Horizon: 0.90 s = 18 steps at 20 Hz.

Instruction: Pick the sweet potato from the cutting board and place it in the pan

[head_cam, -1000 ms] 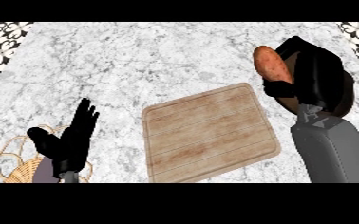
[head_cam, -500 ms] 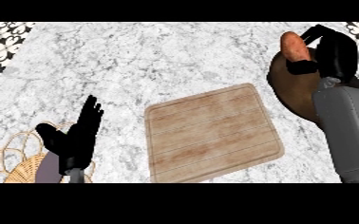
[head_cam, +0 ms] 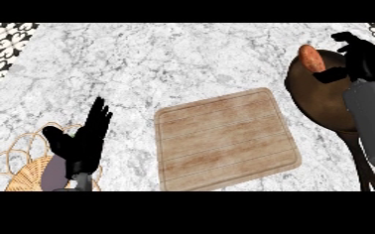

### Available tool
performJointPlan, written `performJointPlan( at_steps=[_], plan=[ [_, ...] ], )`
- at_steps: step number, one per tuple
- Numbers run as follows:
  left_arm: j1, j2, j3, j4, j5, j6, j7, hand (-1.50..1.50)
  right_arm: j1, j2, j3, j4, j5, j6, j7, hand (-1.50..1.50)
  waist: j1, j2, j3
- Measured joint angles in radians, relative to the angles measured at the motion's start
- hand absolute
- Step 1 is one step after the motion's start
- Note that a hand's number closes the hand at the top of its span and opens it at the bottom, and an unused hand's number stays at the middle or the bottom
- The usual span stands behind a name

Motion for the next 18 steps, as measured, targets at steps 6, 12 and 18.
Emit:
performJointPlan(
  at_steps=[6, 12, 18],
  plan=[
    [-0.006, 0.002, 0.004, 0.000, 0.005, -0.008, 0.005, 0.00, -0.048, -0.006, -0.101, 0.124, -0.107, -0.050, -0.200, -1.50, 0.007, 0.004, 0.003],
    [0.000, 0.000, 0.006, -0.006, 0.004, 0.000, 0.014, 0.00, -0.095, -0.006, -0.278, 0.148, -0.334, 0.058, -0.386, -1.50, -0.005, 0.000, 0.003],
    [0.017, 0.008, 0.023, -0.007, 0.014, -0.007, 0.009, 0.00, -0.083, -0.076, -0.423, 0.204, -0.517, 0.280, -0.500, -1.50, -0.025, -0.008, 0.001]
  ],
)
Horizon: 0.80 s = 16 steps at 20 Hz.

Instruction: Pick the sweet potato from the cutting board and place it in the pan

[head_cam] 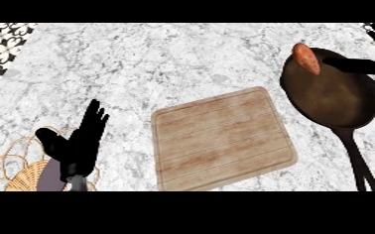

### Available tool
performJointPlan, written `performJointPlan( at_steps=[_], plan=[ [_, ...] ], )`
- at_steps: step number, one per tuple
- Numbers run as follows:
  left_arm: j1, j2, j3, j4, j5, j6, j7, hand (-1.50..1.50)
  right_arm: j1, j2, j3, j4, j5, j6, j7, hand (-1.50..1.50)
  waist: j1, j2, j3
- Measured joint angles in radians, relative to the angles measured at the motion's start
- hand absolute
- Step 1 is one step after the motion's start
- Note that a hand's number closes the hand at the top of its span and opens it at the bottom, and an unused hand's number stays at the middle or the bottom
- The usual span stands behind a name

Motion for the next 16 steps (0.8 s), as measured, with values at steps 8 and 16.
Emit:
performJointPlan(
  at_steps=[8, 16],
  plan=[
    [0.024, 0.001, 0.012, -0.003, -0.002, -0.001, -0.018, 0.00, 0.107, -0.089, -0.062, 0.034, -0.126, 0.340, -0.132, -1.50, -0.024, -0.012, -0.003],
    [0.038, -0.003, 0.010, -0.033, -0.011, 0.016, 0.023, 0.00, 0.254, -0.101, -0.036, -0.076, -0.194, 0.502, -0.169, -1.50, -0.039, -0.020, -0.006]
  ],
)
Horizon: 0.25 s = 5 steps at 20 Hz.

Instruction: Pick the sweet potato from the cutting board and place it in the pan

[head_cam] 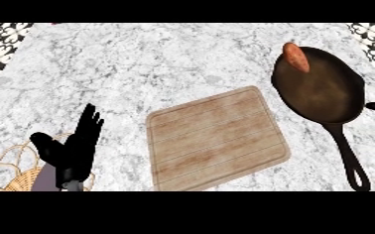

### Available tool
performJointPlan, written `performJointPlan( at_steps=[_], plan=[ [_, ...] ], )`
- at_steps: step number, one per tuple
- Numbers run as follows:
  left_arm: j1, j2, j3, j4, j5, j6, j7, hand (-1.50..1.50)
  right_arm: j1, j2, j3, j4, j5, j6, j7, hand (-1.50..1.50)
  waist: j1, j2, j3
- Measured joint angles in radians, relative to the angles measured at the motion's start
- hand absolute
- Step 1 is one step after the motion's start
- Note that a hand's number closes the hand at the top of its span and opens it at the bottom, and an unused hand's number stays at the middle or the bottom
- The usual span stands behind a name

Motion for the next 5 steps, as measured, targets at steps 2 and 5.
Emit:
performJointPlan(
  at_steps=[2, 5],
  plan=[
    [-0.003, -0.001, 0.005, 0.006, 0.002, -0.003, 0.000, 0.00, 0.034, 0.003, 0.005, -0.055, -0.028, 0.017, 0.035, -1.50, -0.001, 0.000, 0.000],
    [0.004, 0.004, 0.019, 0.014, 0.009, -0.016, -0.017, 0.00, 0.107, 0.032, 0.006, -0.160, -0.070, 0.025, 0.079, -1.50, -0.005, -0.002, -0.001]
  ],
)
